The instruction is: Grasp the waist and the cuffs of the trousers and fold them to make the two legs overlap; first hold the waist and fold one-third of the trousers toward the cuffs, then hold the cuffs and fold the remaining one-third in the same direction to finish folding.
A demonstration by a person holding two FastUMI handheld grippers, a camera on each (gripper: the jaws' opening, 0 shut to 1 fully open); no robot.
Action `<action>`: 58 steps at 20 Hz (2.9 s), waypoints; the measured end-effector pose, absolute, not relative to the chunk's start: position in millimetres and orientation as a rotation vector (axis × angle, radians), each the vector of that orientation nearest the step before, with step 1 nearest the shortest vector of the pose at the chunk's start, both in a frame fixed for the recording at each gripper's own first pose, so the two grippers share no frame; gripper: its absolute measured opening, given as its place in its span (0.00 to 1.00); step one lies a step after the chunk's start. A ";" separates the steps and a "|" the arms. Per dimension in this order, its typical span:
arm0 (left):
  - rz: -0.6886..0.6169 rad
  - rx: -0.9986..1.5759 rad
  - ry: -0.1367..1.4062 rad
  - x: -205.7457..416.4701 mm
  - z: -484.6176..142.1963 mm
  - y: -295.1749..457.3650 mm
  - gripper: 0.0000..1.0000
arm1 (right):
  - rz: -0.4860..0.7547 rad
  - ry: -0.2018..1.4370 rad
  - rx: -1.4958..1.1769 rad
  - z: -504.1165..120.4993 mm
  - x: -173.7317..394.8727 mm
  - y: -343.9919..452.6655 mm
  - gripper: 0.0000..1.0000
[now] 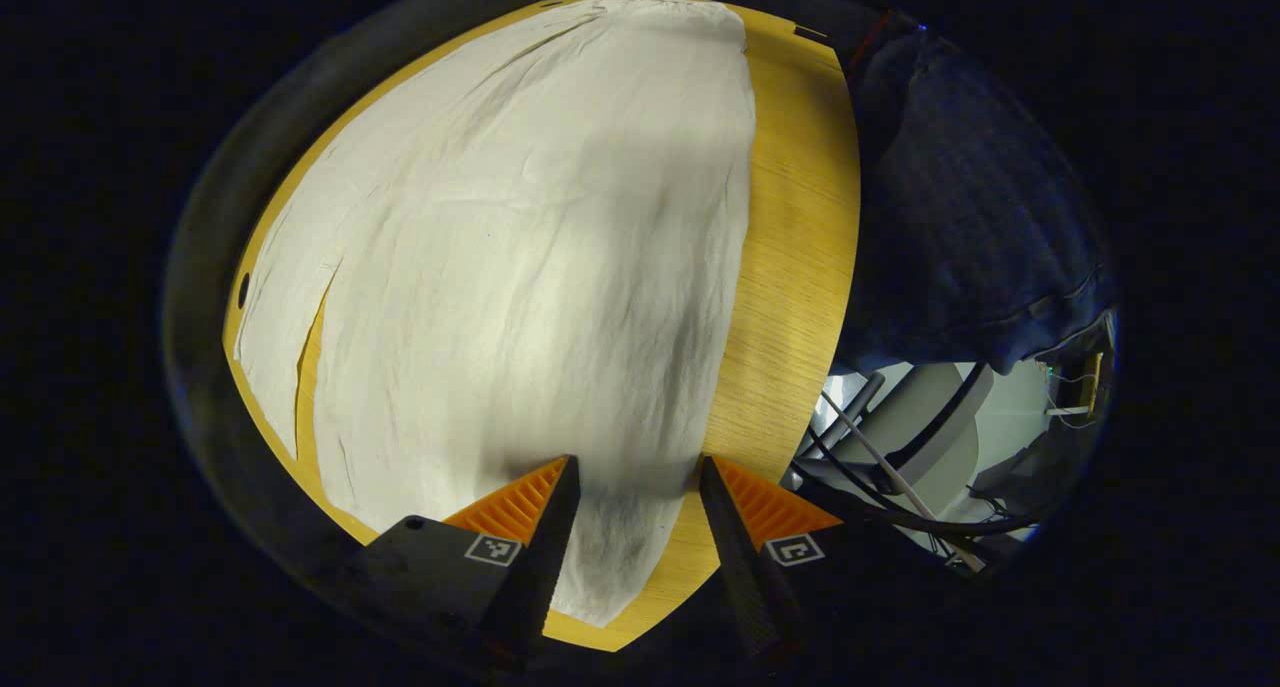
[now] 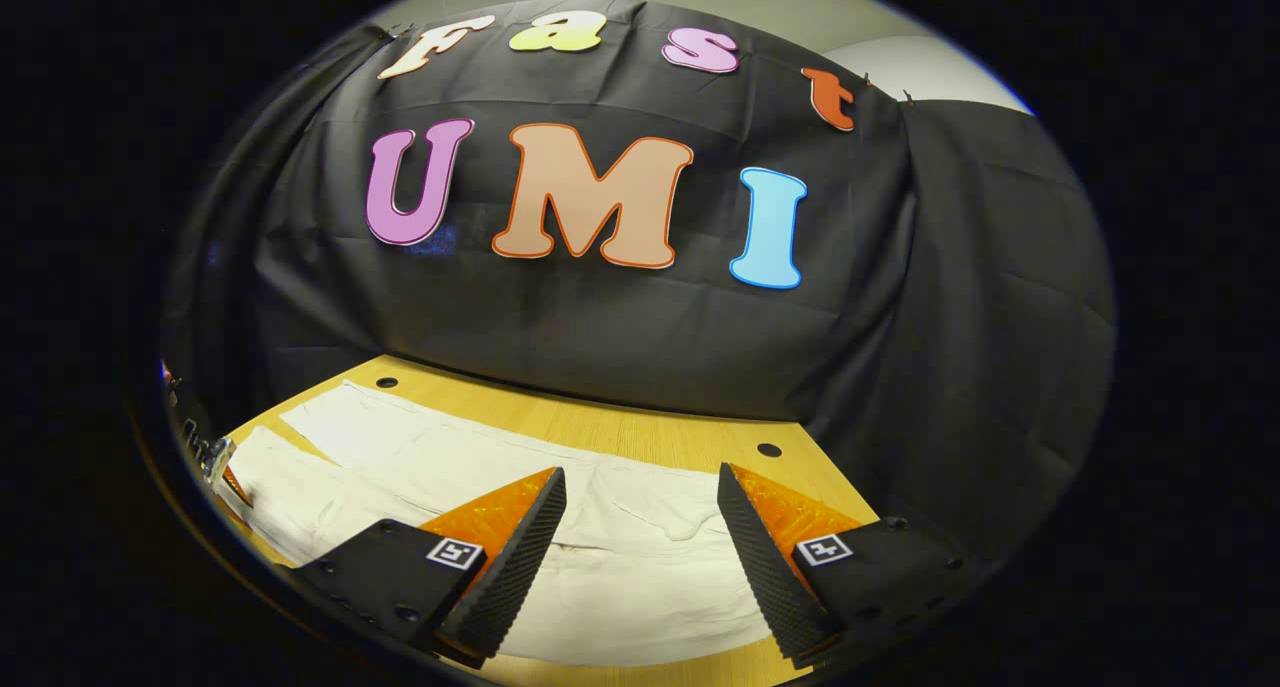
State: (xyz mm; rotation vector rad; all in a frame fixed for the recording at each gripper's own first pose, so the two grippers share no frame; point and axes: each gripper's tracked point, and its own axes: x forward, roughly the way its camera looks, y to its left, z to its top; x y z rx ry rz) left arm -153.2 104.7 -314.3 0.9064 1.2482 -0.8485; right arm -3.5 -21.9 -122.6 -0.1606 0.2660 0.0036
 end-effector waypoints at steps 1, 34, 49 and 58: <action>-0.847 0.912 1.249 -151.3 -313.4 105.0 0.71 | 0.014 0.274 -0.163 -124.3 -2.6 -21.4 0.98; -0.807 0.958 1.350 -131.0 -311.6 112.0 0.00 | 0.888 1.237 -0.828 -376.4 -98.5 -105.8 0.97; -0.796 0.922 1.359 -131.7 -311.3 112.1 0.00 | 0.740 1.277 -0.805 -378.0 -79.0 -115.7 0.03; -0.577 0.877 1.258 -83.5 -272.5 111.4 0.00 | 0.518 1.109 -0.650 -334.7 -40.8 -106.1 0.03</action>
